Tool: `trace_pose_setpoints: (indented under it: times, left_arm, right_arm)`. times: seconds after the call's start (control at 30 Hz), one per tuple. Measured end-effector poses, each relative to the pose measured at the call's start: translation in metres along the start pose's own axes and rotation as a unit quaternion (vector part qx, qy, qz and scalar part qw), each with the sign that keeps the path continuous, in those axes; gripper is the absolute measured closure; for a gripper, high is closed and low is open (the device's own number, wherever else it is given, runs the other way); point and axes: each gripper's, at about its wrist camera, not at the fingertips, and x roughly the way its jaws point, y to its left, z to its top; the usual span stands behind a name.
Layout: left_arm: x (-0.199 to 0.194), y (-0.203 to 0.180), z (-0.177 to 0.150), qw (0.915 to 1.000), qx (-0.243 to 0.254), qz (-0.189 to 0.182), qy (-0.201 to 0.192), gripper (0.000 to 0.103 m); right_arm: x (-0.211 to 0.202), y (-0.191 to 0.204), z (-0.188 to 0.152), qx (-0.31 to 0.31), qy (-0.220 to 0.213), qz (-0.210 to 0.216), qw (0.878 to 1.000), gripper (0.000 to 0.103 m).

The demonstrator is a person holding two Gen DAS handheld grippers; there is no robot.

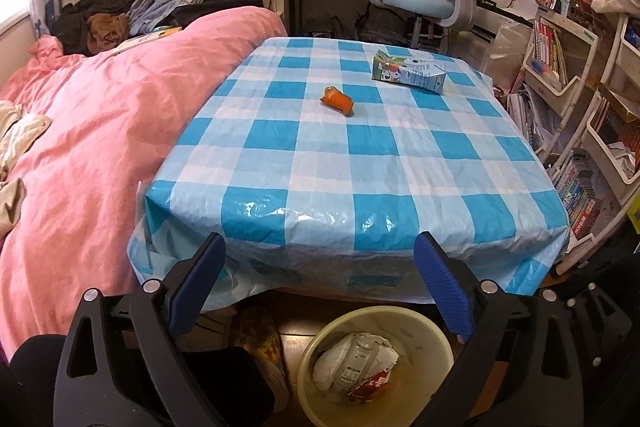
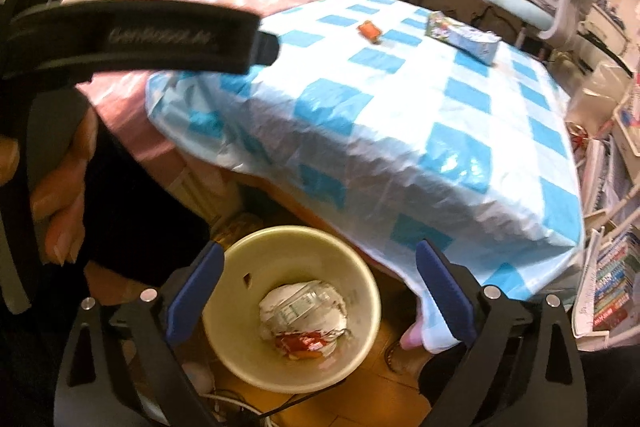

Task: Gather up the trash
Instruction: 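Move both open grippers from the bucket back over the table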

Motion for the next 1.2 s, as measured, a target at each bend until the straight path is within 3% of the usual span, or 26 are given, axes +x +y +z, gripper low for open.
trace_pose_setpoints:
  times: [0.63, 1.2]
  left_arm:
    - [0.003, -0.004, 0.014, 0.9999, 0.002, -0.001, -0.017, 0.011]
    - [0.019, -0.008, 0.041, 0.9997, -0.002, 0.007, -0.022, 0.011]
  right_arm:
    - [-0.021, -0.012, 0.018, -0.003, -0.081, -0.065, 0.995, 0.008]
    - [-0.022, -0.028, 0.044, 0.007, -0.111, -0.07, 0.991, 0.008]
